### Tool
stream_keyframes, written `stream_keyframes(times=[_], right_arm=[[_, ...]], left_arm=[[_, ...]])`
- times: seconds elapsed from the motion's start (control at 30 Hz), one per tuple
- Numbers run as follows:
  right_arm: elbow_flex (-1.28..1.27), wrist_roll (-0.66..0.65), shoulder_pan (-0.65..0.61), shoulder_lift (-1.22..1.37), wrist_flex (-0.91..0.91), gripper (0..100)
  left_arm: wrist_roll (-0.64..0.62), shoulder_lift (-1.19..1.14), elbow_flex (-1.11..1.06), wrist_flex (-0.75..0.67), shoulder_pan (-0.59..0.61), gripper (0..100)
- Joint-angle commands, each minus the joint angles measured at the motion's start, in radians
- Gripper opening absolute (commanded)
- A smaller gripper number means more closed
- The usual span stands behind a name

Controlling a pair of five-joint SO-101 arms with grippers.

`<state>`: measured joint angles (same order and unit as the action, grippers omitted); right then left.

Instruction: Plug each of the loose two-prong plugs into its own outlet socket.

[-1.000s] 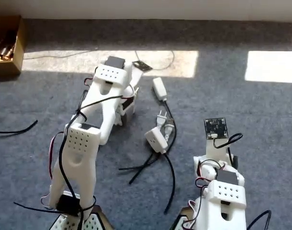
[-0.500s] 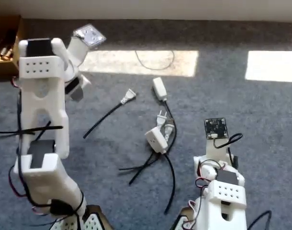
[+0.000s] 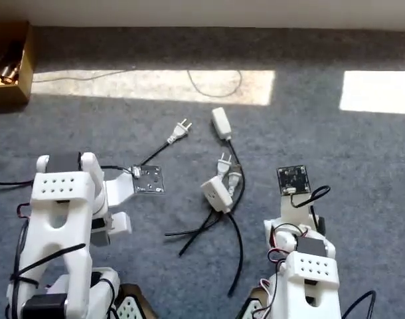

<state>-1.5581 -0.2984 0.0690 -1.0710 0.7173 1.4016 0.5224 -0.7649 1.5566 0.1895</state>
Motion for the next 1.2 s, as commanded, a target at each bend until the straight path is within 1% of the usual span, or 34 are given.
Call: stream_keyframes(times=[0.0,0.07,0.13,0.3,0.37,0.43,0.63,0.8,0.93,1.0,1.07,1.13,1.17], right_arm=[[0.004,-0.011,-0.012,-0.013,-0.013,36.1],[0.004,-0.011,-0.012,-0.013,-0.013,36.1],[0.004,-0.011,-0.012,-0.013,-0.013,36.1],[0.004,-0.011,-0.012,-0.013,-0.013,36.1],[0.004,-0.011,-0.012,-0.013,-0.013,36.1],[0.004,-0.012,-0.012,-0.013,-0.013,36.1],[0.004,-0.012,-0.012,-0.013,-0.013,36.1],[0.004,-0.012,-0.012,-0.013,-0.013,36.1],[0.004,-0.012,-0.012,-0.013,-0.013,36.1],[0.004,-0.012,-0.012,-0.013,-0.013,36.1],[0.004,-0.012,-0.012,-0.013,-0.013,36.1],[0.004,-0.012,-0.012,-0.013,-0.013,36.1],[0.004,-0.012,-0.012,-0.013,-0.013,36.1]], left_arm=[[0.002,-0.013,-0.007,-0.166,-0.001,19],[-0.060,-0.053,0.015,-0.242,-0.001,24],[-0.083,-0.097,0.053,-0.273,-0.001,25],[-0.087,-0.191,0.163,-0.253,0.002,25],[-0.132,-0.219,0.193,-0.219,-0.004,25],[-0.173,-0.237,0.206,-0.226,-0.004,24],[-0.272,-0.348,0.173,-0.379,-0.002,19],[-0.276,-0.509,0.151,-0.500,0.010,19],[-0.278,-0.607,0.229,-0.531,0.044,19],[-0.279,-0.633,0.303,-0.523,0.070,19],[-0.279,-0.639,0.390,-0.468,0.102,19],[-0.296,-0.628,0.481,-0.350,0.120,19],[-0.299,-0.618,0.518,-0.269,0.122,19]])
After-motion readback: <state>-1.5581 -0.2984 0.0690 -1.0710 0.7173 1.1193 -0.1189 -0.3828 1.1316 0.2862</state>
